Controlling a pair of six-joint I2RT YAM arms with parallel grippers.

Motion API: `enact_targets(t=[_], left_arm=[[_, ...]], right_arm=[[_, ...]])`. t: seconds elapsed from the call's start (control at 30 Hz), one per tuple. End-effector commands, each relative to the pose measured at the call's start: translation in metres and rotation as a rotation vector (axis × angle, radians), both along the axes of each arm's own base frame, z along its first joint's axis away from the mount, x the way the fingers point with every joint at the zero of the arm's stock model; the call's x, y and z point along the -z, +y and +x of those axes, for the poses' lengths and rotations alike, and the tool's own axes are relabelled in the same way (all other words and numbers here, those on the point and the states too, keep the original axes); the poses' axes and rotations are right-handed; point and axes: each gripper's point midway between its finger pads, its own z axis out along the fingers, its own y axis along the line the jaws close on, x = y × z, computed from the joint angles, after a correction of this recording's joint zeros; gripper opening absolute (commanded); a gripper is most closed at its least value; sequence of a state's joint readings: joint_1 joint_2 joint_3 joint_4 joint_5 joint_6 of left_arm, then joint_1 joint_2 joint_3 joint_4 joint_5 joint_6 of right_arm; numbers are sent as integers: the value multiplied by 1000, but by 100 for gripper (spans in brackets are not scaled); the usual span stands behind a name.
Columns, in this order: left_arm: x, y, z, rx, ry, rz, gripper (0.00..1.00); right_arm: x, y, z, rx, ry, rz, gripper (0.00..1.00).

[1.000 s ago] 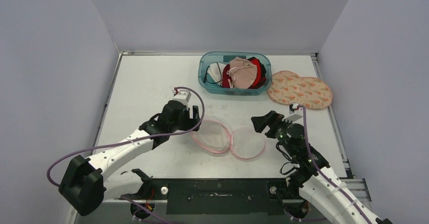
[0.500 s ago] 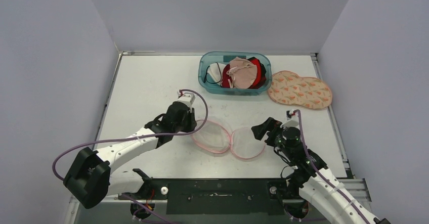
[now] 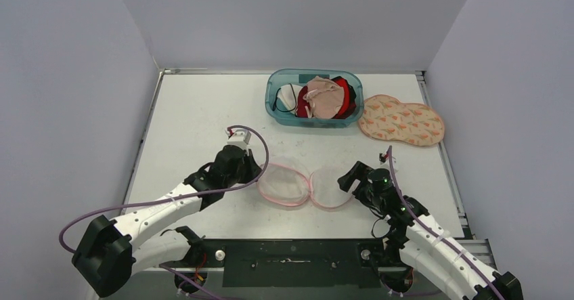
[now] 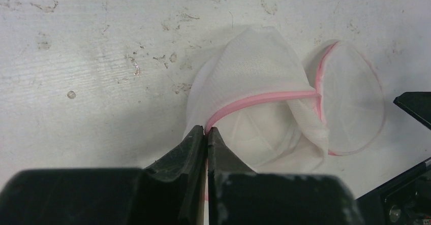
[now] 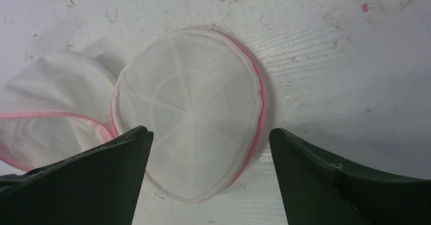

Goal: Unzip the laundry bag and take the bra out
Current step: Pick up the laundry bag at the center of the board, then place the laundry bag at the center of the board.

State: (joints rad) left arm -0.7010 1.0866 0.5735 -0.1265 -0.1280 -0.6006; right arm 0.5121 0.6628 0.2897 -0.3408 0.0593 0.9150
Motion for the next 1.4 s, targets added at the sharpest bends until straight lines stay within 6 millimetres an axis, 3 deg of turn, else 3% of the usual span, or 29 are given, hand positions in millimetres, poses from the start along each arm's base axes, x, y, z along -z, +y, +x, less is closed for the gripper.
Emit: enact_targets(t=[0.0, 0.2, 0.33, 0.5, 0.6, 0.7, 0.73, 0.87, 0.97, 1.03, 1.1, 1.17, 1.3, 1.37], left_arm=[[-18, -1, -1, -72, -23, -105, 0], [-13, -1, -11, -85, 1, -151, 0], [-7, -1, -16, -86, 17, -157, 0], [-5, -3, -18, -83, 27, -169, 0], [-9, -6, -20, -72, 33, -186, 0], [-24, -8, -20, -72, 29, -210, 0], [-32, -9, -20, -76, 31, -222, 0], [-70, -11, -18, -92, 28, -259, 0], [-99, -14, -17, -93, 29, -275, 0], [-114, -13, -15, -104, 16, -286, 0], [-108, -13, -12, -120, 24, -289, 0], [-104, -18, -13, -110, 89, -315, 0], [-156, -28, -14, -52, 62, -394, 0], [-181, -31, -16, -26, 17, -453, 0]], right_arm=[[3, -5, -4, 63, 10, 26, 88], [23, 8, -6, 56, 51, 105, 86], [22, 13, 2, 67, 18, 138, 77], [22, 23, 9, 51, -4, 185, 56], [19, 26, 15, 32, -14, 162, 34], [-17, 20, 27, 24, -115, 74, 9], [-36, 15, 32, 28, -164, 24, 6], [-132, -4, 46, 48, -355, -172, 5], [-182, -12, 49, 53, -420, -281, 5], [-202, -9, 50, 36, -449, -318, 5], [-200, -8, 52, 29, -428, -374, 5], [-210, -8, 54, 35, -439, -394, 5], [-281, -16, 52, 97, -585, -358, 5], [-299, -17, 52, 96, -602, -373, 5]])
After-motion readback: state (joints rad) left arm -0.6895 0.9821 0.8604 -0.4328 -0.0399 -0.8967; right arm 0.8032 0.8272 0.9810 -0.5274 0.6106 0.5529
